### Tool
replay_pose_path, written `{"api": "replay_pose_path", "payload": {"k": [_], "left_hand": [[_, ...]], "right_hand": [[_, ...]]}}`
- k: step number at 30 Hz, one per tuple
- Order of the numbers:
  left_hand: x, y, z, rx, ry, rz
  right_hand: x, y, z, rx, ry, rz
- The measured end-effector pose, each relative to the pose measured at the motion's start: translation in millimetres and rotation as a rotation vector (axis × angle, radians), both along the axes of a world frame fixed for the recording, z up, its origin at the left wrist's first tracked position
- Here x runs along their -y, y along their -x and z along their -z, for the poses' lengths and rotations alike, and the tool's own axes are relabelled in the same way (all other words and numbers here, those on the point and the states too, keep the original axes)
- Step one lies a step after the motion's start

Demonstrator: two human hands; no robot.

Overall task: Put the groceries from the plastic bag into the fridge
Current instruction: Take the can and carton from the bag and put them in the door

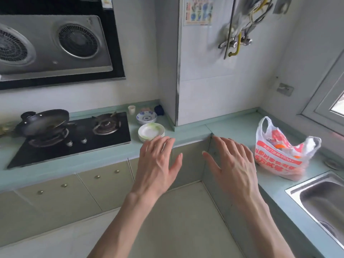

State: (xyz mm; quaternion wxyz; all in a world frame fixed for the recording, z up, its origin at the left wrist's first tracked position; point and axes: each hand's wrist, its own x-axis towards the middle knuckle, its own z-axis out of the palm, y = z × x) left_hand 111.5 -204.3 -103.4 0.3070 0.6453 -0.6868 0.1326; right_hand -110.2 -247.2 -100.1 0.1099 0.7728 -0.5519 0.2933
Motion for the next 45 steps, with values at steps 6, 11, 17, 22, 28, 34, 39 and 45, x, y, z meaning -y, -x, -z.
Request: {"api": "replay_pose_path", "payload": {"k": [6,11,17,22,28,34,39,45], "left_hand": [[69.3,44.3,5.1,0.0,-0.036,0.134],[132.1,77.7,8.0,0.004,-0.055,0.242],[226.7,122.0,2.7,-0.012,-0.044,0.385],[299.3,156.7,2.4,-0.046,-0.054,0.486],[373.5,198.6,17.1,-0.034,-0.089,0.622],[410.5,241.2,29.7,0.003,-0.155,0.757],[422.8,278.3,47.4,0.017,-0.216,0.865],[435.5,319.5,63.0,0.053,-0.29,0.908]], "right_hand": [[33.8,44.8,13.0,0.041,-0.013,0.127],[70.9,77.3,21.3,0.052,0.006,0.238],[134.5,114.5,16.1,0.036,0.011,0.364],[185.3,143.3,16.8,0.031,-0.002,0.474],[242.1,173.9,32.3,0.043,-0.031,0.63],[263.7,197.9,44.3,0.054,-0.062,0.73],[265.9,225.6,56.1,0.064,-0.137,0.805],[276.6,260.0,67.9,0.083,-0.226,0.837]]}}
